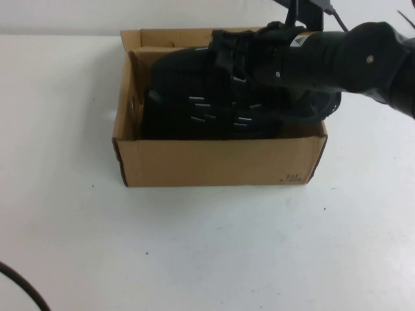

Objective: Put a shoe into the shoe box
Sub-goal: Place the shoe in the shoe box

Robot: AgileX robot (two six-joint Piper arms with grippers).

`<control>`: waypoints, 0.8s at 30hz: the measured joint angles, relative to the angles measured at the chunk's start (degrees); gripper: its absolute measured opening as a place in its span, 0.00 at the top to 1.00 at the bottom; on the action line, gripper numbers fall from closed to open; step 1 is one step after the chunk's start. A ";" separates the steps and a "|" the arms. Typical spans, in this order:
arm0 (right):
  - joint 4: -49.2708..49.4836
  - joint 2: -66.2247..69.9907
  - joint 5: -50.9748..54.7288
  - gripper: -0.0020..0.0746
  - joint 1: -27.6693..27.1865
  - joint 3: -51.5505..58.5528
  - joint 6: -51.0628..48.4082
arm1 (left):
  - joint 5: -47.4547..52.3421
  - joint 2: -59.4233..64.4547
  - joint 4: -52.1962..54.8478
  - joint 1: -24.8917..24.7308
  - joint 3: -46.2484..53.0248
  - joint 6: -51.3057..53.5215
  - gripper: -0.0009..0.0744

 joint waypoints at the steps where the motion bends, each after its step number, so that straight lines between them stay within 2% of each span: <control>1: 0.00 0.74 0.09 0.97 -0.28 -0.36 -0.33 | 0.00 0.00 0.00 0.00 0.00 -0.22 0.99; 9: 0.53 5.08 3.06 0.97 -0.99 -1.11 -4.13 | 0.00 0.00 0.00 0.00 0.00 -1.04 0.99; 13: 3.86 5.98 5.70 0.97 -0.99 -1.11 -5.09 | 0.00 0.00 0.00 0.00 0.00 -1.15 0.99; 24: 27.74 7.35 10.88 0.97 -0.99 -1.25 -27.37 | 0.00 0.00 0.00 0.00 0.00 -2.38 0.99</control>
